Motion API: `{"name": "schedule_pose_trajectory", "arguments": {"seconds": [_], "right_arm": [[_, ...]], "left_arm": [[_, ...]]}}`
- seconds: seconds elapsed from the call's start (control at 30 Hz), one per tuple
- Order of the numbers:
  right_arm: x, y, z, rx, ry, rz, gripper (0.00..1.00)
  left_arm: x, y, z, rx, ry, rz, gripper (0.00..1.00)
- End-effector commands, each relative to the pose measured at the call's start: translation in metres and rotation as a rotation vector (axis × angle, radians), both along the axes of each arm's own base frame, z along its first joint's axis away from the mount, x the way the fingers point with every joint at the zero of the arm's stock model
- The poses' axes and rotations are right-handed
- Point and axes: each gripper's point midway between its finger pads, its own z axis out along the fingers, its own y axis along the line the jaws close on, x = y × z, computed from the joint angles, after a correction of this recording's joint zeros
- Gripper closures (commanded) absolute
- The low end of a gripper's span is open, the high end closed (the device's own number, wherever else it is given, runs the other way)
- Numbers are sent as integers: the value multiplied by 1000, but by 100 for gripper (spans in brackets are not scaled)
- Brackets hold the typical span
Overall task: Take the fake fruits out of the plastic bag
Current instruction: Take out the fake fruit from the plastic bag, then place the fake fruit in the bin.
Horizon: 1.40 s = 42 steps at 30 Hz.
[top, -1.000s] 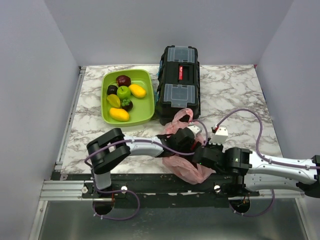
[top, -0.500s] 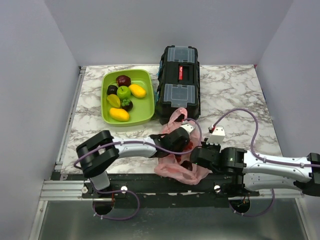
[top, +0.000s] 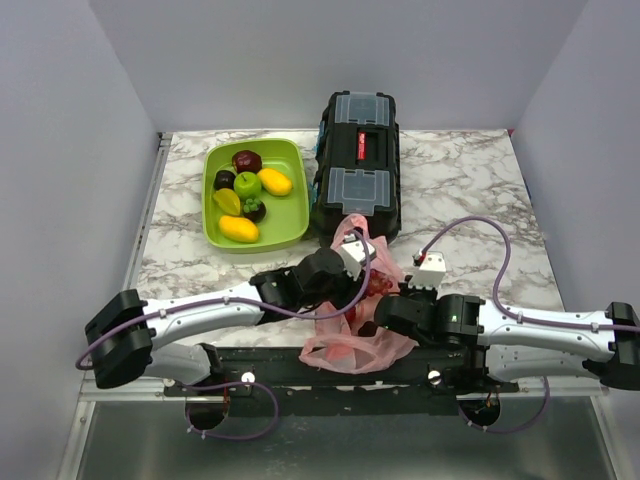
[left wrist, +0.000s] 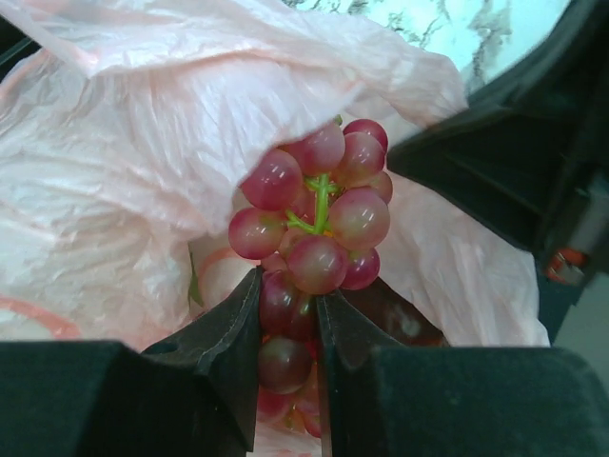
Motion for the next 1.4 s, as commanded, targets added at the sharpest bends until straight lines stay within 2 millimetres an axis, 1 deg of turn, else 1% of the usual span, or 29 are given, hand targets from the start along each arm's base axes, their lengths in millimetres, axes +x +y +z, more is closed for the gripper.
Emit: {"name": "schedule_pose_trajectory", "arguments": {"seconds": [0.0,0.03,0.2,0.23,0.33,0.37,0.47,0.57,0.63,0.77,0.83,0.93,1.03,1.07,1.17,1.27,1.3,1.33,1.37], "right_arm": [[11,-3,9,8,-81,-50,99],[13,-4,13,6,-97,-56,99],[21,-8,29,10,-157,-81,99],[22,-9,31,11,-166,-83,99],[23,-7,34,13,-178,-72,99],[23,-5,34,12,-177,-63,99],[23,4,29,17,-165,-34,99],[22,13,23,21,-149,-9,99],[21,16,20,17,-138,-2,99],[21,19,17,4,-133,13,99],[21,20,17,3,-132,16,99],[20,19,18,22,-130,11,99],[19,19,21,56,-132,7,99],[19,20,23,67,-132,8,99],[19,21,26,85,-135,22,99],[19,19,26,81,-141,25,99],[18,18,26,82,-141,24,99],[18,17,26,81,-141,23,99],[18,17,26,85,-140,23,99]], "left_arm": [[-15,11,20,-57,-19,-85,90],[-16,15,24,-67,-27,-88,90],[-20,42,61,-150,-100,-76,90],[-18,50,68,-162,-115,-56,93],[-8,71,90,-192,-154,23,93],[-2,81,97,-202,-167,68,93],[10,101,120,-252,-191,159,94],[27,121,140,-303,-193,292,95],[44,137,145,-289,-176,398,95],[81,164,142,-191,-135,580,100],[101,178,137,-159,-107,677,100],[129,196,132,-166,-71,797,100],[159,210,121,-203,-5,908,96],[167,212,120,-212,23,926,96],[193,212,104,-204,135,958,96],[212,201,81,-236,322,910,96],[220,200,75,-241,362,902,96],[226,201,63,-235,426,908,96],[231,198,59,-255,492,884,98]]}}
